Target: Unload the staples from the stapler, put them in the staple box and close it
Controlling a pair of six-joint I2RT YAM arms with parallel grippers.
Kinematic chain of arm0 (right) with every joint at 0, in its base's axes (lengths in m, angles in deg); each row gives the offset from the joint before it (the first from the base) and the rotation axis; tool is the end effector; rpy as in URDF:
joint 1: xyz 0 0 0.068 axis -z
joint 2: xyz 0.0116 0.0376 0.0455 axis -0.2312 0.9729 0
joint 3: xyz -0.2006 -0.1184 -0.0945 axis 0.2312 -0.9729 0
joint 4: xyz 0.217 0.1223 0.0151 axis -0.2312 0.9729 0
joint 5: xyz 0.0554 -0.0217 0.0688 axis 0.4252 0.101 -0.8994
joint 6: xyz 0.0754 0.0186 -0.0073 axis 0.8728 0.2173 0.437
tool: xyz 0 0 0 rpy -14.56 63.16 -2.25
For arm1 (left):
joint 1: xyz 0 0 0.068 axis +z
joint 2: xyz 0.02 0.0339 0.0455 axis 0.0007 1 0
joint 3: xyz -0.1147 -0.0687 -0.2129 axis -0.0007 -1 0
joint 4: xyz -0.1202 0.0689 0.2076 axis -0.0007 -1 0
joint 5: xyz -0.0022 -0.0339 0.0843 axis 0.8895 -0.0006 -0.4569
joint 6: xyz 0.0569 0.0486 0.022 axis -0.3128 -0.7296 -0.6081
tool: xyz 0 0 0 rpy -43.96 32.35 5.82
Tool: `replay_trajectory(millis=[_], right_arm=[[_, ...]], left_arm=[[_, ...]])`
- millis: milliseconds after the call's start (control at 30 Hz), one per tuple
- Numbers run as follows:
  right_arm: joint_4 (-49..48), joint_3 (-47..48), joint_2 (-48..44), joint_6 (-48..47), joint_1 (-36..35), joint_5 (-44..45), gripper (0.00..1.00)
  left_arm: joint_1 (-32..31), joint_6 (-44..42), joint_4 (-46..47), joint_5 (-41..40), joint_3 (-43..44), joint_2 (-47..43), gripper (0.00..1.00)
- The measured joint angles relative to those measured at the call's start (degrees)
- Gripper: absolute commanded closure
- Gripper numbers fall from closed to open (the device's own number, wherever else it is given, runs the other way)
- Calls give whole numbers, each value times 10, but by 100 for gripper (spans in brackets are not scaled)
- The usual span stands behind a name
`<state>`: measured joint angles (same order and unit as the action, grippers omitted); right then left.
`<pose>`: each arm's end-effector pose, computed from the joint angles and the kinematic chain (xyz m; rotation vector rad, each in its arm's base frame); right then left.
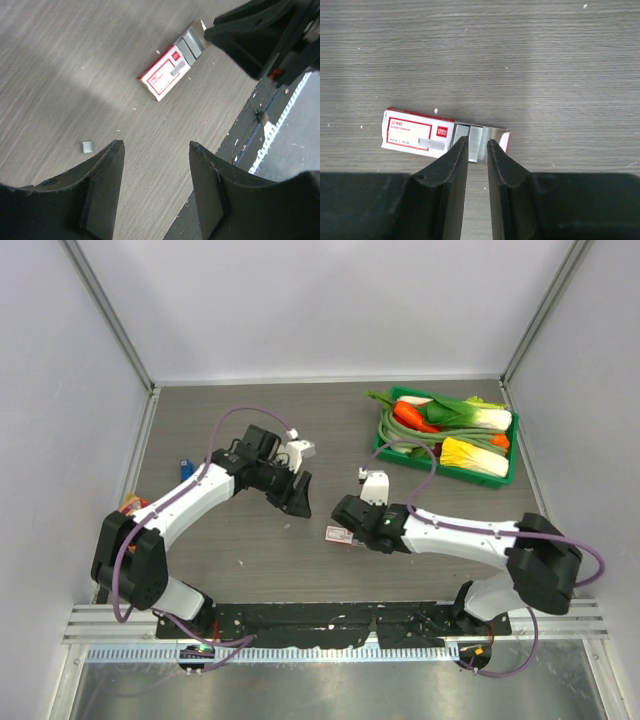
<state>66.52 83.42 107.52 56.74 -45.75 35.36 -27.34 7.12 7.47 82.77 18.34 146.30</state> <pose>0.1746 0.2178 0.1538 -0.0276 2.4072 0.0006 0.2513 -0.1741 0.2132 0.8457 2.4403 -0.9850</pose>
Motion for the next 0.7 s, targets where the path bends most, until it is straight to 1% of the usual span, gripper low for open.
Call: replay_trajectory(millis=[167,267,400,567,700], right_arm=[[3,-56,-107,6,23,-20,74],[-4,-112,-176,14,68,-56,74],[-33,-195,-234,17,135,-133,74],[-82,-250,-253,17,202,-233,74],[-131,-264,-248,24,226,-287,74]], left_arm=[[-48,-14,6,-14,-2,8,43],[-63,-21,14,-21,-2,31,44],[-84,-42,21,-50,-2,64,44],[-117,-93,38,-95,-13,78,45],[-128,-125,49,-115,-21,89,46]])
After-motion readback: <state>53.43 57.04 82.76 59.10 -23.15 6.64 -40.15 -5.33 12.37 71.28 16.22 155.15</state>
